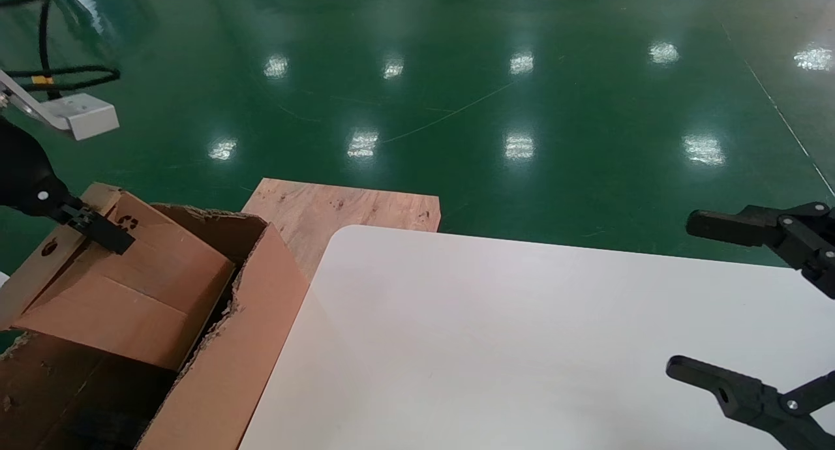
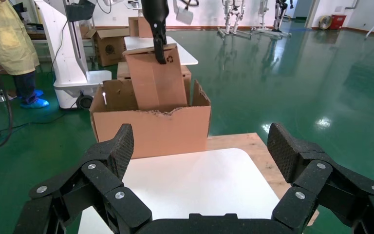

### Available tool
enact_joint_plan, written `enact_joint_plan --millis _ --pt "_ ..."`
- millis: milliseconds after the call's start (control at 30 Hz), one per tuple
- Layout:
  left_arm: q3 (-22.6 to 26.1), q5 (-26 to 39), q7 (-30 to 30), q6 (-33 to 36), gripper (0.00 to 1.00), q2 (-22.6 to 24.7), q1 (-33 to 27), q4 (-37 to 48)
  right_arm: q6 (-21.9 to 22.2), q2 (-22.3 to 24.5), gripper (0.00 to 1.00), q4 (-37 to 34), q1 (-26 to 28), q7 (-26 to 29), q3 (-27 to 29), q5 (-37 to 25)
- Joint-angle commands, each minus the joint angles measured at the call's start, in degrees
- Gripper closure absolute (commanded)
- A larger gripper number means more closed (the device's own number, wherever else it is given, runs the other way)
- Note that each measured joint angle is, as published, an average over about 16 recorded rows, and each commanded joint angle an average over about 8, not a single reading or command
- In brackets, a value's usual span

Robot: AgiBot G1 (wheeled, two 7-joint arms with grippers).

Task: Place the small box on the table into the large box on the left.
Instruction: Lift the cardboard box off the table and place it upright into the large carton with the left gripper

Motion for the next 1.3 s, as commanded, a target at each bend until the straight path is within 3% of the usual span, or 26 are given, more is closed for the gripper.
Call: enact_joint_plan --millis 33,467,1300 --pt "1.0 0.5 -0.5 -0.8 1.0 0.6 1.3 0.6 0.0 0.0 0.0 0.0 0.0 0.0 0.0 0.0" --pt "3.2 1.8 -2.8 -6.4 1.0 4.7 14.5 9.1 0.0 0.0 0.0 0.0 0.0 0.0 0.0 0.0" --pt "2.8 0.2 3.9 -6.2 1.0 10.0 23.3 25.8 0.0 0.0 0.0 0.0 0.0 0.0 0.0 0.0"
